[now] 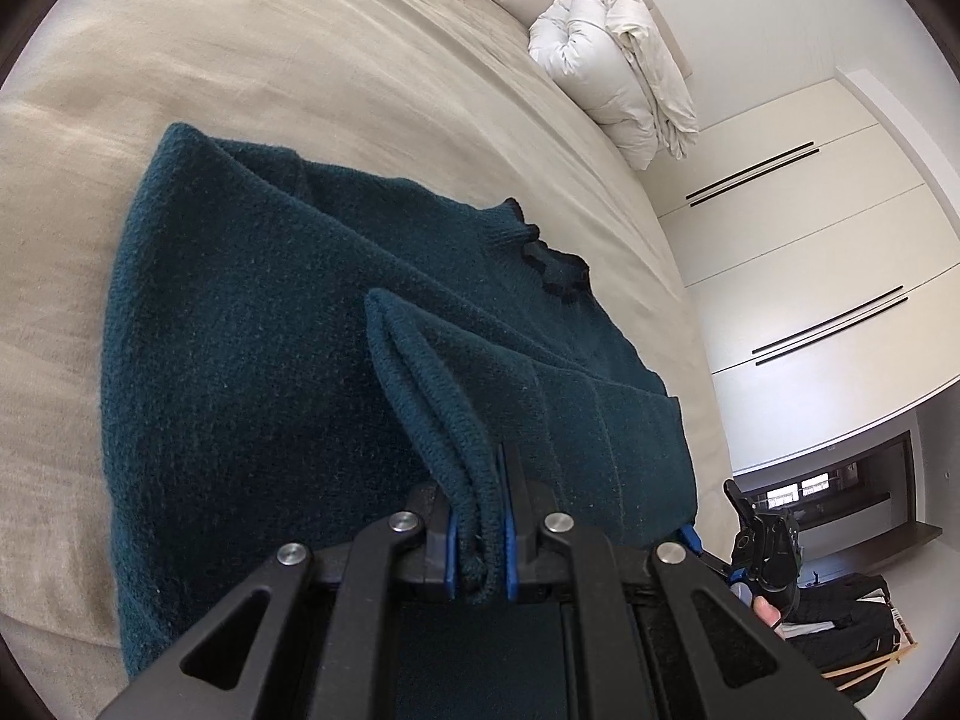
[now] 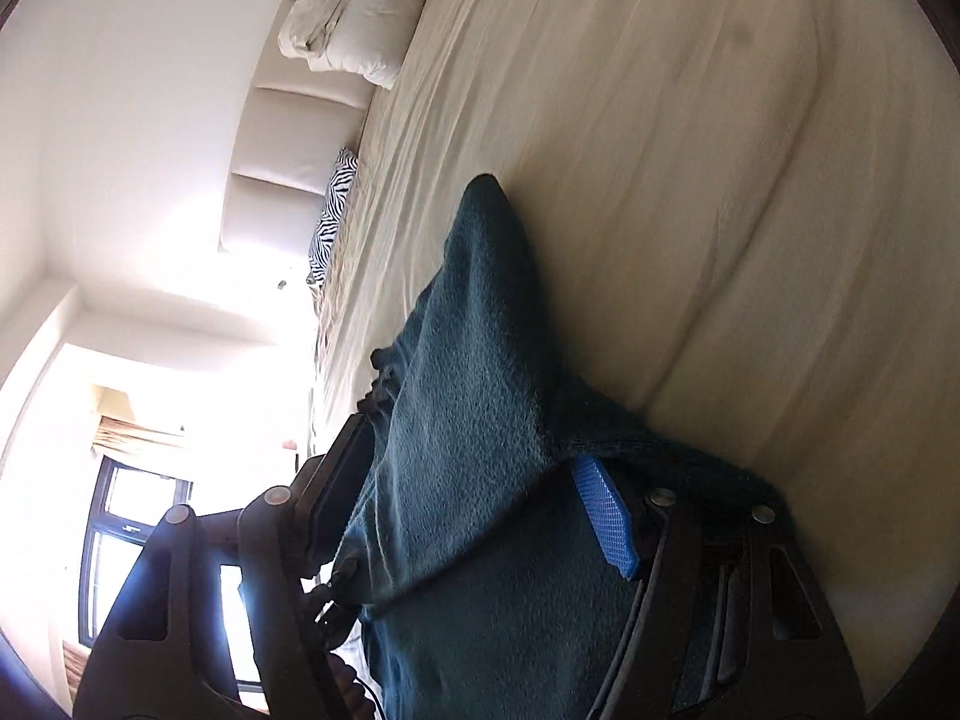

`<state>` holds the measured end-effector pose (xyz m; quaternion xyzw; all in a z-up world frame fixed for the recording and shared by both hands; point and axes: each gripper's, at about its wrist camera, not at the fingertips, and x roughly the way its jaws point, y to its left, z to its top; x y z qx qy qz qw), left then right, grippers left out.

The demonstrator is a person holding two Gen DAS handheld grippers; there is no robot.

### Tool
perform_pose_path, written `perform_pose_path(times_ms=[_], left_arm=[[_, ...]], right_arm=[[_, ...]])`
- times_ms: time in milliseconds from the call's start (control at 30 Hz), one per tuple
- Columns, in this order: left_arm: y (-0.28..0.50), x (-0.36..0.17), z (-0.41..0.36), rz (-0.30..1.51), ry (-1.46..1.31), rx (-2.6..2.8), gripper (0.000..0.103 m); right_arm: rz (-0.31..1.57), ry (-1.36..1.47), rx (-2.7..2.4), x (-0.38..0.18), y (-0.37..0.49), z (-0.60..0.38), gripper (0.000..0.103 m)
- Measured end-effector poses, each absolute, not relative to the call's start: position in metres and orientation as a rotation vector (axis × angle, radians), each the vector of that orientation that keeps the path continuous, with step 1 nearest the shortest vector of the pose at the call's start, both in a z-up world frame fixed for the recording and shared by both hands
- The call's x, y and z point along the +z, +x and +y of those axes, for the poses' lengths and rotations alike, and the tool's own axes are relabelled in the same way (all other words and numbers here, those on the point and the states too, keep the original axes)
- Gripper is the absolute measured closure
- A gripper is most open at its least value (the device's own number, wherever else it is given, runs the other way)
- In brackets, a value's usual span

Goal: Fold small clothes

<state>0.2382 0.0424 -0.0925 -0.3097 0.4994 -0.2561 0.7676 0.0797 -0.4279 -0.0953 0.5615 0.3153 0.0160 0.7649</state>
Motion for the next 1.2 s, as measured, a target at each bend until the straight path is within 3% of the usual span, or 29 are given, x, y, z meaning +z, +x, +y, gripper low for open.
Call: perform_pose_path(times_ms=[200, 433, 667, 1200], left_arm=[[0.239, -0.100, 0.039, 1.105, -0.672, -0.564, 0.093], [0.239, -0.104, 0.045, 1.104, -0.690, -0.573, 0.091], [0.236, -0.101, 0.042, 1.100, -0.660, -0.571, 0.091], [0.236, -0.101, 0.043, 1.068, -0.648, -0.566, 0.092]], right_arm=[[0.639, 1.262, 0.030, -0.102, 0.072, -0.448, 0.041], [0.749, 1.241, 0.136, -0.086, 0.067, -0.431, 0.039], [0.679, 1.229, 0.086, -0.065, 0.048, -0.462, 0.037], [0.844, 1.219, 0.195, -0.104, 0.195, -0.456, 0.037]])
